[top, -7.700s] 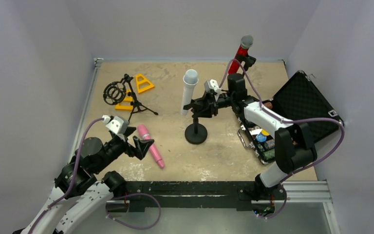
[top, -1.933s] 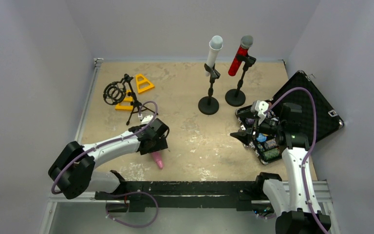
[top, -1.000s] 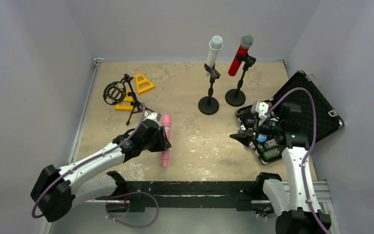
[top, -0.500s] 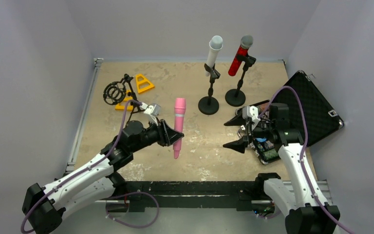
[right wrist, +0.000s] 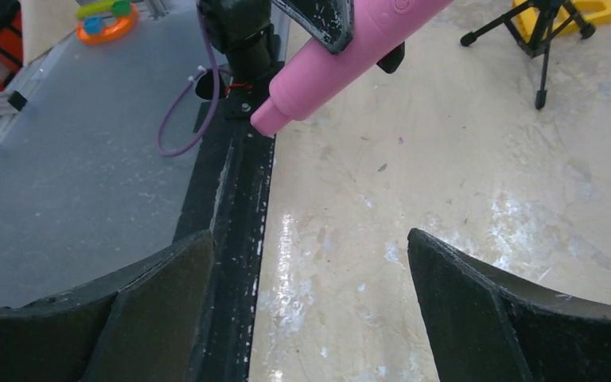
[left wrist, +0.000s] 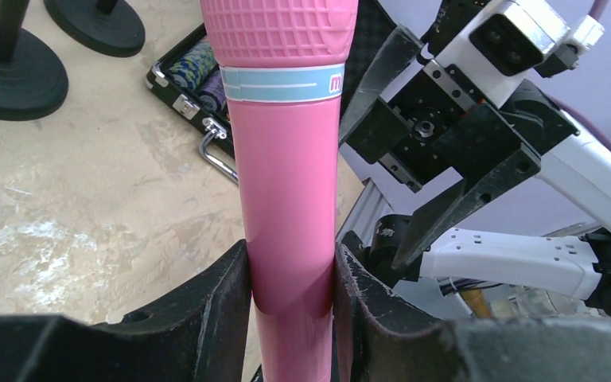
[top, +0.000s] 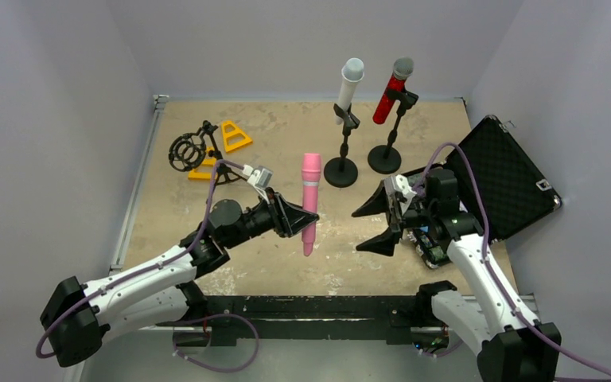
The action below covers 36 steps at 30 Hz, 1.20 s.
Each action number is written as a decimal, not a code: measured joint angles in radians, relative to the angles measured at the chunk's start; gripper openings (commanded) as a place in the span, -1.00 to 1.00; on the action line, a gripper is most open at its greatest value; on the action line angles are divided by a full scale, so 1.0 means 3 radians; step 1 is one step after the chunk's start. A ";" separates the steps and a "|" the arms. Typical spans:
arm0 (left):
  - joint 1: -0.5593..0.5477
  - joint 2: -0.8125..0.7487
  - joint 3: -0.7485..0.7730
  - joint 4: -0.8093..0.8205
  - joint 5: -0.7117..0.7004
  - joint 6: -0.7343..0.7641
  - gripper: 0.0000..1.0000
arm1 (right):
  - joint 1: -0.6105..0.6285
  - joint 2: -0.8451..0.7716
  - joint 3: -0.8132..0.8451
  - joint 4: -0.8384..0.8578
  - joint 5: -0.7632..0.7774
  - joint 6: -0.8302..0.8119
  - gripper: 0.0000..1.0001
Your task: Attach the microphones to the stand
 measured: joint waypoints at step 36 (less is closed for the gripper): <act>-0.0715 0.1378 0.0525 0.1086 -0.1122 -0.0066 -0.21 | 0.0525 0.0467 -0.0529 0.2499 0.0805 0.3433 -1.00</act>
